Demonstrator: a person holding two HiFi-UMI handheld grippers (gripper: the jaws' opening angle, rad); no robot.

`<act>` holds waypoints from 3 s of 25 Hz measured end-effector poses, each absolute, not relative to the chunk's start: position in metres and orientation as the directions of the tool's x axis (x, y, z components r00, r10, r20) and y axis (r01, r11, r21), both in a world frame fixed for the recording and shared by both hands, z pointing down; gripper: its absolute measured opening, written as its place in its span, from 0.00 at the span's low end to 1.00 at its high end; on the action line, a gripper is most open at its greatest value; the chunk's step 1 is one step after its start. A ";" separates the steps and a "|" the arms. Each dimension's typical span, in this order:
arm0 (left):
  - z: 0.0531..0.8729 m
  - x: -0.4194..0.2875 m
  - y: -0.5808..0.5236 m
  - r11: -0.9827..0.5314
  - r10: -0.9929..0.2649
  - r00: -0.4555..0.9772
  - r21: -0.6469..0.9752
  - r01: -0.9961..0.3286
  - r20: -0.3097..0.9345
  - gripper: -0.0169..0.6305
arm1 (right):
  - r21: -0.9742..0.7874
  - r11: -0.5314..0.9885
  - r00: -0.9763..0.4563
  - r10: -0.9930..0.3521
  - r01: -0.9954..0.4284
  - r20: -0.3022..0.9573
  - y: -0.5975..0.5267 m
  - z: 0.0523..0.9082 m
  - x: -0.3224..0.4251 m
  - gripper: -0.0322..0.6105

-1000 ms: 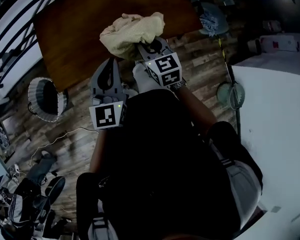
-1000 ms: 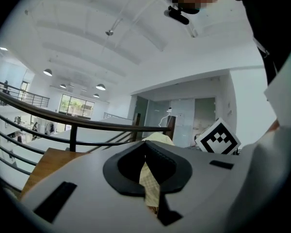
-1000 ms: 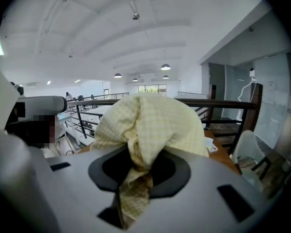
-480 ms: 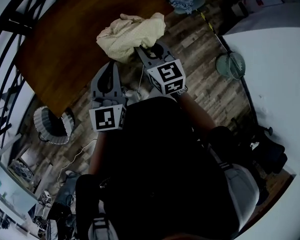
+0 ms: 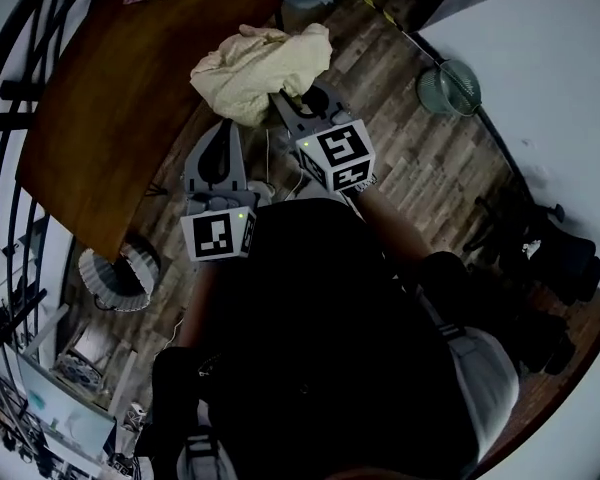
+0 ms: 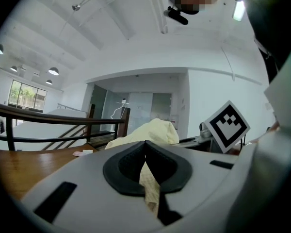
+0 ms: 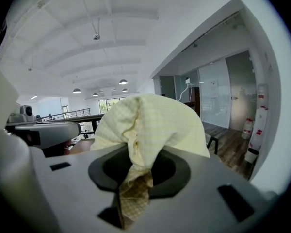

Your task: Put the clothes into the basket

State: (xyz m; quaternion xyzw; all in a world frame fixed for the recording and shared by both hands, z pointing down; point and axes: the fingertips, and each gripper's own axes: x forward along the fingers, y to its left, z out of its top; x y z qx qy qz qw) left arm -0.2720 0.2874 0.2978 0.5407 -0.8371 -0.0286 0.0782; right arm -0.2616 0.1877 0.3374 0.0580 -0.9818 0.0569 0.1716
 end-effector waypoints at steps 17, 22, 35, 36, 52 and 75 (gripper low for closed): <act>0.295 -0.066 0.127 0.135 -0.988 -0.126 0.093 -0.987 0.090 0.05 | -0.099 0.912 -0.879 -0.349 -0.399 0.325 0.036 0.339 -0.030 0.21; 0.293 -0.002 0.081 0.016 -0.996 -0.009 0.091 -0.996 0.084 0.05 | -0.098 0.865 -0.835 -0.438 -0.493 0.333 -0.001 0.341 0.043 0.21; 0.303 0.127 0.015 -0.317 -0.940 0.325 0.088 -0.944 0.100 0.05 | -0.125 0.656 -0.653 -0.675 -0.744 0.345 -0.043 0.359 0.197 0.21; 0.304 0.136 0.013 -0.337 -0.934 0.345 0.089 -0.937 0.097 0.05 | -0.121 0.643 -0.639 -0.686 -0.756 0.348 -0.042 0.361 0.207 0.21; 0.321 0.224 -0.104 -0.567 -0.809 0.581 0.137 -0.812 0.094 0.05 | -0.091 0.450 -0.440 -0.779 -0.889 0.447 -0.129 0.392 0.301 0.21; 0.324 0.237 -0.311 -0.653 -0.730 0.674 0.175 -0.737 0.115 0.05 | -0.113 0.331 -0.342 -0.802 -0.937 0.490 -0.330 0.399 0.319 0.21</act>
